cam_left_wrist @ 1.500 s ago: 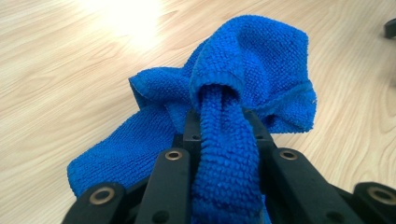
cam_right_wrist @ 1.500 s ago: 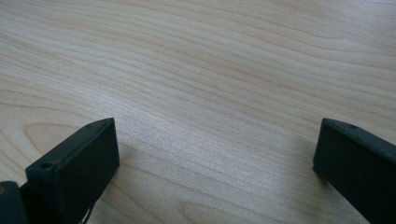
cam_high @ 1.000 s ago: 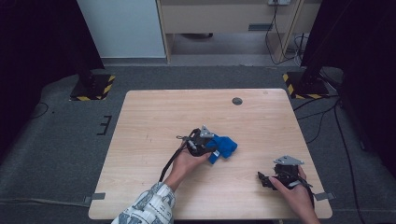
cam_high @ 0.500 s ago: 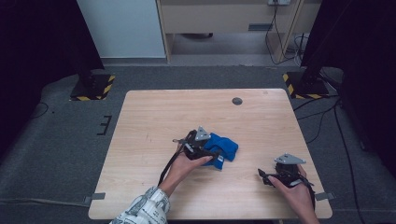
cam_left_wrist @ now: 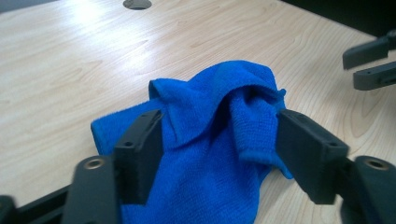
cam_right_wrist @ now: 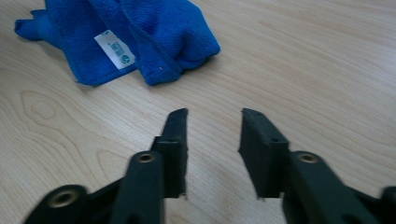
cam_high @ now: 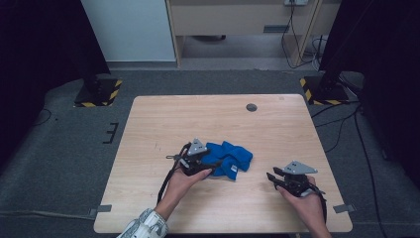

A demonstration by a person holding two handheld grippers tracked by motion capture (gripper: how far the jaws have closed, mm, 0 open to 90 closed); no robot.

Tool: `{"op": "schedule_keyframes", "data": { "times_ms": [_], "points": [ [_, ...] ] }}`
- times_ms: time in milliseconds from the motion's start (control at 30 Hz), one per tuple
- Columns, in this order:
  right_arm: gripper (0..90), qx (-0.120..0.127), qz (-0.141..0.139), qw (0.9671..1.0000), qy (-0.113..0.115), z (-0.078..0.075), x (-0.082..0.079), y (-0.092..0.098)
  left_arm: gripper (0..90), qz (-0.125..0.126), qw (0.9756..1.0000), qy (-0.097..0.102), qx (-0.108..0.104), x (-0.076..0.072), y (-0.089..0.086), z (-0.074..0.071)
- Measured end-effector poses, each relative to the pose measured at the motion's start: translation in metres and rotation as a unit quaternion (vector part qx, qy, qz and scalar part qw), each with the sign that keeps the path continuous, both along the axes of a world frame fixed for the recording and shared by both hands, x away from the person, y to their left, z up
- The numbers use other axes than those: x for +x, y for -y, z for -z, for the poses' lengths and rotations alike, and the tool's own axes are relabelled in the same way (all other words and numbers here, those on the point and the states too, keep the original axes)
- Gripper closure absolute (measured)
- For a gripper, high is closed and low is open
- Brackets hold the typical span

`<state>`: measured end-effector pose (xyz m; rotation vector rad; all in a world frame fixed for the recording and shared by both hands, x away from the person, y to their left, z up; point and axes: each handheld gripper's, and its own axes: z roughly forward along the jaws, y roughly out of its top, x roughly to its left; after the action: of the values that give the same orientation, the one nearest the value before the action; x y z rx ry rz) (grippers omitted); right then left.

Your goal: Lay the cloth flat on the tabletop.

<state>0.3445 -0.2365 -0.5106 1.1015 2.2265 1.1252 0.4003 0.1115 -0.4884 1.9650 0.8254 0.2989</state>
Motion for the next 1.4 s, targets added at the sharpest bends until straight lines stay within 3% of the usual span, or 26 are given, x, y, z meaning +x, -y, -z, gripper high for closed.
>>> {"op": "schedule_keyframes", "data": {
  "times_ms": [133,267,333,467,600,767,1033,1167,1400],
  "points": [
    [79.0,0.003,-0.013,0.9999,0.001,-0.001,0.005,-0.004,37.3,-0.006,0.9996,0.012,0.023,0.002,-0.010,-0.001],
    [83.4,0.003,-0.022,0.9997,0.005,-0.003,0.012,-0.015,43.5,-0.023,0.9991,0.021,0.029,0.005,-0.028,-0.002],
    [85.8,-0.003,-0.028,0.9996,0.005,-0.003,0.016,-0.021,46.3,-0.027,0.9991,0.017,0.027,0.006,-0.031,-0.001],
    [86.9,-0.004,-0.037,0.9993,0.003,-0.001,0.021,-0.033,50.8,-0.030,0.9989,0.001,0.036,0.009,-0.037,0.006],
    [83.8,0.000,-0.042,0.9991,0.002,-0.001,0.026,-0.042,50.8,-0.028,0.9986,-0.001,0.046,0.008,-0.036,0.008],
    [86.5,0.006,-0.044,0.9990,0.006,-0.005,0.028,-0.049,50.8,-0.027,0.9984,-0.003,0.050,0.002,-0.038,0.009],
    [89.9,0.001,-0.062,0.9980,0.009,-0.021,0.034,-0.071,51.4,-0.022,0.9979,-0.005,0.061,-0.012,-0.048,0.009],
    [90.0,-0.005,-0.072,0.9973,0.012,-0.031,0.040,-0.081,52.9,-0.028,0.9975,-0.017,0.062,-0.014,-0.055,0.012],
    [87.8,-0.016,-0.064,0.9978,0.004,-0.028,0.045,-0.081,51.9,-0.016,0.9973,-0.016,0.070,-0.015,-0.048,0.016]
  ]
}}
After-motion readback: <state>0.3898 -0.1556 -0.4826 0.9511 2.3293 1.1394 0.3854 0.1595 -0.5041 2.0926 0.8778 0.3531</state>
